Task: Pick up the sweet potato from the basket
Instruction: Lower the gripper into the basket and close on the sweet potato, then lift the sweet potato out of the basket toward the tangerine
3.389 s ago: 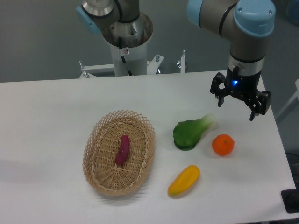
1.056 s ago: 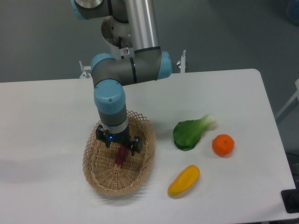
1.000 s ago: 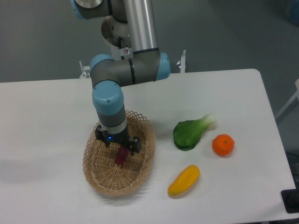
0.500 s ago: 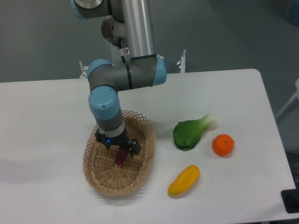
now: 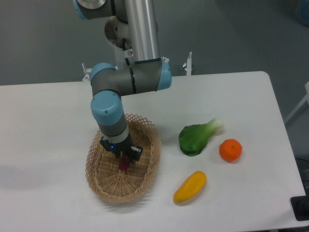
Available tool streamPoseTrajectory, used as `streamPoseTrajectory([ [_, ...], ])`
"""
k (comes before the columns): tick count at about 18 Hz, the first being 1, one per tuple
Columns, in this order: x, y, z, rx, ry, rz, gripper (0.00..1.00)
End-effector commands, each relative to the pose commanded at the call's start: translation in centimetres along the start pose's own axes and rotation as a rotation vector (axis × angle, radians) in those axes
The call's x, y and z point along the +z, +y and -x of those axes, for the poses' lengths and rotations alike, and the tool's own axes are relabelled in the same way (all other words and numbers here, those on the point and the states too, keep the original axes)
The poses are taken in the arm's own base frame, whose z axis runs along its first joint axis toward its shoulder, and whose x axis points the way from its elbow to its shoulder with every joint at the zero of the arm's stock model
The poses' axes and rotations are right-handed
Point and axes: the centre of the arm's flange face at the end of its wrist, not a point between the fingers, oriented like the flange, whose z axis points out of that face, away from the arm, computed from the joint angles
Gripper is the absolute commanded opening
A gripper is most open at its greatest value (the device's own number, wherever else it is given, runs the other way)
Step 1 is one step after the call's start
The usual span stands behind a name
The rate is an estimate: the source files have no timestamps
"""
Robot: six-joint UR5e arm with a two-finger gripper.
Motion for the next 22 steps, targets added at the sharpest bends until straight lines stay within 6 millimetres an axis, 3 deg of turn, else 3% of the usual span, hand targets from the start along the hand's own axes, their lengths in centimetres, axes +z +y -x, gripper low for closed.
streamPoseTrajectory([
  [4,-0.7,-0.2,0.4,0.010,-0.007,-0.012,0.29],
  [7,-3.2,-0.1,2.3,0.019,-0.036,-0.047,0.29],
  [10,-7.3,-0.1,6.7,-0.015,-0.085,-0.103,0.29],
  [15,-11.8,1.3,15.5,0.019,-0.150,-0.131,0.30],
  [22,-14.6,7.9,26.6,0.118,-0.120,-0.098,0.30],
])
